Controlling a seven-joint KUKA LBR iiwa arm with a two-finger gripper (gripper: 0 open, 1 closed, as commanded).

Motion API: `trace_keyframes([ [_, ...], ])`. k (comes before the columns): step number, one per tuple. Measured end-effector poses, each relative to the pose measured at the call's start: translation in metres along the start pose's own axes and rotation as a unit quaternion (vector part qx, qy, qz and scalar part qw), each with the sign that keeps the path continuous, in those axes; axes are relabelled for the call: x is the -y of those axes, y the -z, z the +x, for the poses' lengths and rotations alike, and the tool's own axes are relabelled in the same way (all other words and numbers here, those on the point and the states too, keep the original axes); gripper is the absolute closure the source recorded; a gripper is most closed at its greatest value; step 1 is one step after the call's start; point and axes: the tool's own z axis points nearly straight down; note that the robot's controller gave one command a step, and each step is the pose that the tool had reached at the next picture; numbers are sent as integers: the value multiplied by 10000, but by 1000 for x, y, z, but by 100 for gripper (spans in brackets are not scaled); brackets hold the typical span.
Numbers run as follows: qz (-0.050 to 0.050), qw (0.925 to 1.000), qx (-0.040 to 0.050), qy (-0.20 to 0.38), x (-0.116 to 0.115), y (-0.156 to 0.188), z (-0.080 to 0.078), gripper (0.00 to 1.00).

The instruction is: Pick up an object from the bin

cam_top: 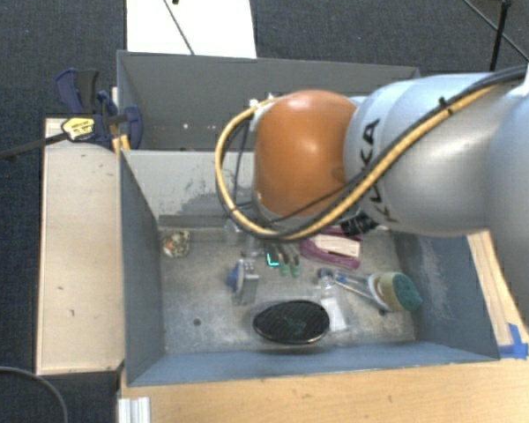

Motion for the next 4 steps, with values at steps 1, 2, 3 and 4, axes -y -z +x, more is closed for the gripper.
trace_keyframes([
  [1, 9, 9902, 9, -1395, 78, -116, -28, 0],
  [2, -12, 9889, 7, -1488, 10, -118, -11, 0],
  [3, 7, 9994, 22, -336, 66, -108, 47, 0],
  [4, -6, 9994, 30, -353, 64, -108, 47, 100],
])
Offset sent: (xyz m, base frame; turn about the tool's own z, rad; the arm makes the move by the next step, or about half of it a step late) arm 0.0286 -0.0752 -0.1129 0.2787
